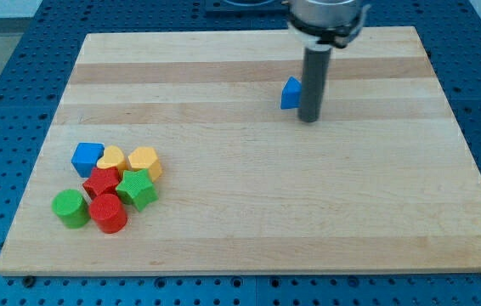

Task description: Slide the blue triangle to the right of the yellow hexagon

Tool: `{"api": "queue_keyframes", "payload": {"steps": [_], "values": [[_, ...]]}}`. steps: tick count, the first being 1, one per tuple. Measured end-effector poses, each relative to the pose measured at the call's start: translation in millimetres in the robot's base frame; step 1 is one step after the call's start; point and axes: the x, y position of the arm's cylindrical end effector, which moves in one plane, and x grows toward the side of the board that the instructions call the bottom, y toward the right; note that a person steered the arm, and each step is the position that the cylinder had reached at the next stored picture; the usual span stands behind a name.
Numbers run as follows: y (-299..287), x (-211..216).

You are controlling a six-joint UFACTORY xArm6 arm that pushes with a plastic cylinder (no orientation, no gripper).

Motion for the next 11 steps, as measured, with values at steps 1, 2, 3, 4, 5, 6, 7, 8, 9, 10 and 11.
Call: {"api": "queue_keyframes", "payload": {"steps": [1, 2, 3, 4, 5, 6, 7, 8, 9, 10, 11], "values": [[18.3, -23.7], [15.1, -45.4], [3.8, -47.9], [-17.2, -47.9], [-41.8, -47.9], [-60.4, -39.0], [-75.0, -22.6], [-97.3, -4.9], [-123.8, 10.6], [-146.6, 29.4], [-168.5, 48.7]]}}
